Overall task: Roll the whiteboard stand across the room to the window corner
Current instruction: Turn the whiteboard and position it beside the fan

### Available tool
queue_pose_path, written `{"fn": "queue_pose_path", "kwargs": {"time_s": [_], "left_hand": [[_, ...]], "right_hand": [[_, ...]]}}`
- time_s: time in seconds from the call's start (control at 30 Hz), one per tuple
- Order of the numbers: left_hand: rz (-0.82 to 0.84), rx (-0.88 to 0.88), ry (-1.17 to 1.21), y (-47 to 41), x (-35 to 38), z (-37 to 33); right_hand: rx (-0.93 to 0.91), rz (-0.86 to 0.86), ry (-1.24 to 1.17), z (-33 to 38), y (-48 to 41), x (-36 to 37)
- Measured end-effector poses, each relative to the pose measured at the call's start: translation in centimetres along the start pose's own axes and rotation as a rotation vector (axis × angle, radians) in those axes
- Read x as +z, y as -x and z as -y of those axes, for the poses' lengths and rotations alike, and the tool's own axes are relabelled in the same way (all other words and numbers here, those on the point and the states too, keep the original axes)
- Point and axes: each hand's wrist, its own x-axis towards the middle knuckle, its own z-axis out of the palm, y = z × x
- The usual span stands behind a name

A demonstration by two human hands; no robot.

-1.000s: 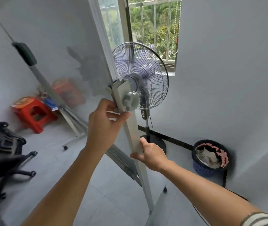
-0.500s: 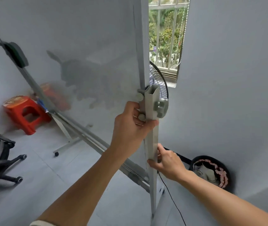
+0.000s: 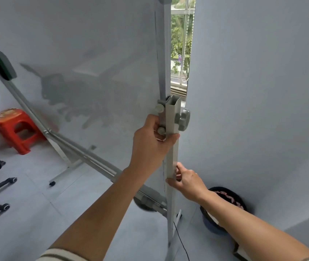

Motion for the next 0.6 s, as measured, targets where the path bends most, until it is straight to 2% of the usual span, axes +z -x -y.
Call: {"fn": "queue_pose_path", "kwargs": {"time_s": [0.23, 0.4, 0.6], "left_hand": [[-0.029, 0.006, -0.013, 1.0, 0.0, -0.8], [0.008, -0.009, -0.005, 2.0, -1.1, -0.8], [0.061, 0.065, 0.039, 3.7, -3.7, 0.3]], "right_hand": [[0.004, -0.022, 0.012, -0.1, 0.8, 0.3], [0.018, -0.032, 0.009, 0.5, 1.9, 1.2], [0.078, -0.090, 0.019, 2.1, 4.3, 4.0]]}}
